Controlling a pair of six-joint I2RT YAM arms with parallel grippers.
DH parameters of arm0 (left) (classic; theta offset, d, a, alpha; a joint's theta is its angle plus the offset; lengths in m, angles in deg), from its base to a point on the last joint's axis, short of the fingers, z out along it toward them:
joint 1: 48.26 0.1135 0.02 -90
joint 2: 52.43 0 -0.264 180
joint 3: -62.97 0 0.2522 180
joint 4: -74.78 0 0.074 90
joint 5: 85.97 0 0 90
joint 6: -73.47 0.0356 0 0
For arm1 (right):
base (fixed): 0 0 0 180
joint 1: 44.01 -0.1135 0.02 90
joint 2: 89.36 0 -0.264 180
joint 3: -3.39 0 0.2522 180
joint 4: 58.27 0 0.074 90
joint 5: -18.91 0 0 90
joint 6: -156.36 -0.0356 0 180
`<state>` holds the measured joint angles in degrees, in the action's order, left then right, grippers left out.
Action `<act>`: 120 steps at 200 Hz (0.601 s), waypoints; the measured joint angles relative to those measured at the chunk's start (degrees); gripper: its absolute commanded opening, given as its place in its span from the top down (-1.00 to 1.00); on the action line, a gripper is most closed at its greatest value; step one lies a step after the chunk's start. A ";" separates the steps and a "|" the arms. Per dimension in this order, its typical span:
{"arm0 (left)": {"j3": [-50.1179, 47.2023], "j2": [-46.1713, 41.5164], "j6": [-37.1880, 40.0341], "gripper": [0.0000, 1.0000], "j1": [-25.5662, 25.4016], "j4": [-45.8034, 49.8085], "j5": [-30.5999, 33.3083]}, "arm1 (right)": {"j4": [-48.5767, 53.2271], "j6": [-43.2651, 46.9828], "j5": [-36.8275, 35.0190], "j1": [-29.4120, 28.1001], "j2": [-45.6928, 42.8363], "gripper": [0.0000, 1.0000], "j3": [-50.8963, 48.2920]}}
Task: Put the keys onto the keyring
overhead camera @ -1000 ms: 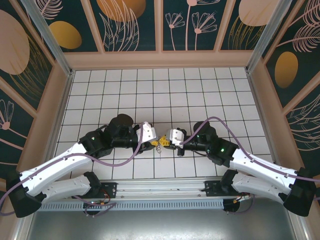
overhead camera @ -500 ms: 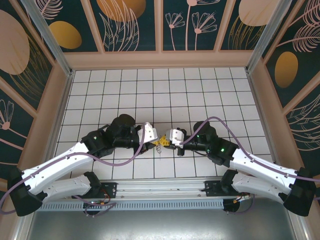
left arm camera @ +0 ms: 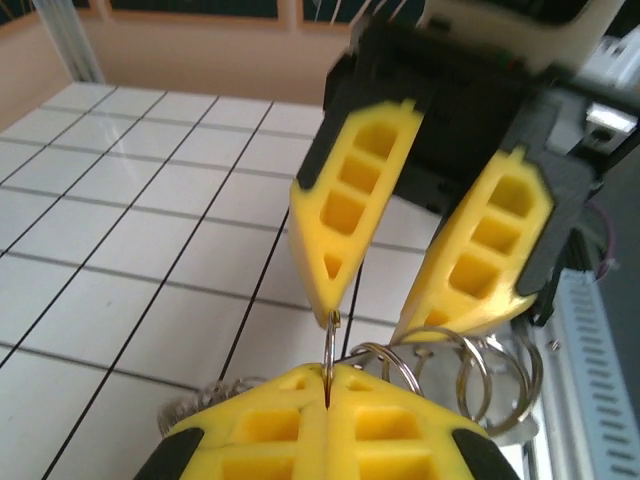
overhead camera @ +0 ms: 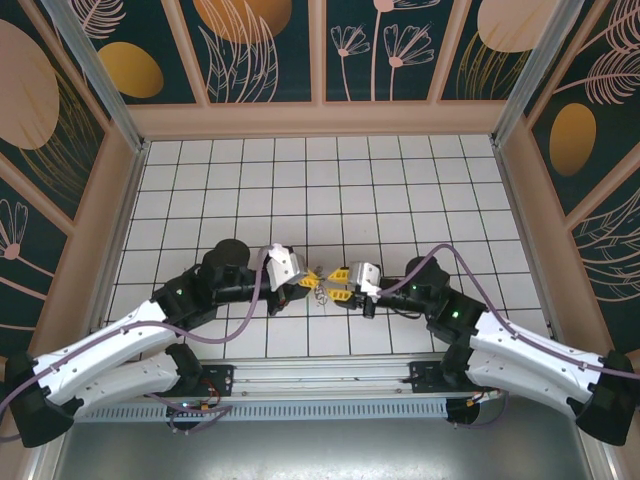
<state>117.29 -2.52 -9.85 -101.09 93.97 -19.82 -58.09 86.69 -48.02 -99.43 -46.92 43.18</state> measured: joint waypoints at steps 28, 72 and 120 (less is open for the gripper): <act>-1.99 -2.03 -2.91 1.00 0.00 -5.35 -3.06 | -1.62 -2.21 0.72 0.00 -1.95 0.50 -1.57; -3.26 -2.56 -4.63 1.00 0.00 -9.53 -5.57 | -6.03 -4.50 1.68 -0.09 -4.11 0.53 -3.08; -3.26 -2.49 -3.69 1.00 0.00 -8.07 -5.62 | -8.39 -5.53 1.55 -0.09 -4.52 0.55 -3.21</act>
<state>114.03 -5.01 -13.55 -101.09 85.90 -25.44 -66.48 81.16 -46.47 -99.51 -51.45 39.96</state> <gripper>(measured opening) 0.063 0.227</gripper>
